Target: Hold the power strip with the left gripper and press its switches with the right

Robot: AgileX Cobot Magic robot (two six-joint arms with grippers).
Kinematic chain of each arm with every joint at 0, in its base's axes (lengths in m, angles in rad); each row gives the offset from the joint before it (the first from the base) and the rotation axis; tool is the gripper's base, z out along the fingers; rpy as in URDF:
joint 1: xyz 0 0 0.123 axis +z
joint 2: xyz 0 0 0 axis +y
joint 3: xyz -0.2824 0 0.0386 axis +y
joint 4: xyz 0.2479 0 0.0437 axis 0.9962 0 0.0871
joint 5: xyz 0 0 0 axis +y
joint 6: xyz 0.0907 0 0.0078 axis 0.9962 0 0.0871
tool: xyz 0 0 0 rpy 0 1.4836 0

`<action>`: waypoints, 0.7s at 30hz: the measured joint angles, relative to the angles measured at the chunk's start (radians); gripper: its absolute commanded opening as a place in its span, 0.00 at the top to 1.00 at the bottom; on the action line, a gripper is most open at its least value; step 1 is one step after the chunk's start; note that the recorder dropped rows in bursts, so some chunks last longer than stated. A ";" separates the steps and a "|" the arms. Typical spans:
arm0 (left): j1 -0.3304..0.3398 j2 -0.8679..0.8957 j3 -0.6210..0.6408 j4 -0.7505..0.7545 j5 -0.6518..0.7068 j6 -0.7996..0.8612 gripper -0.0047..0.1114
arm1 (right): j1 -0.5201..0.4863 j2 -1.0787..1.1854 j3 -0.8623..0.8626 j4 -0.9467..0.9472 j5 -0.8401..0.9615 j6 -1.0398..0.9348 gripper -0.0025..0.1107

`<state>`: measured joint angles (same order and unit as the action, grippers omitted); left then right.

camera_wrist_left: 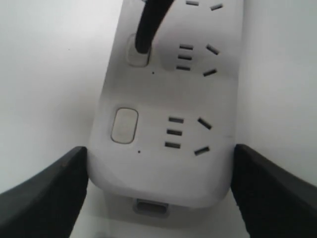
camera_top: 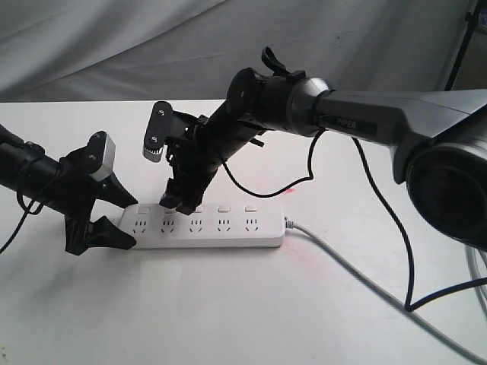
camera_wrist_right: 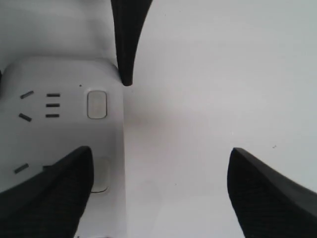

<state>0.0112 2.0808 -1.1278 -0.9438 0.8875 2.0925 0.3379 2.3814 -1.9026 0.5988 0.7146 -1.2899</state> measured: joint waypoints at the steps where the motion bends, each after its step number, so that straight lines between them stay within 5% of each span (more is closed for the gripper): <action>1: 0.000 0.000 0.000 0.000 0.000 0.000 0.96 | 0.000 0.000 0.000 0.000 -0.004 -0.002 0.36; 21: 0.000 0.000 0.000 0.000 0.000 0.000 0.96 | 0.000 0.000 0.000 0.002 -0.023 -0.016 0.36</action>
<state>0.0112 2.0808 -1.1278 -0.9438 0.8875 2.0925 0.3379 2.3814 -1.9026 0.6010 0.6912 -1.3056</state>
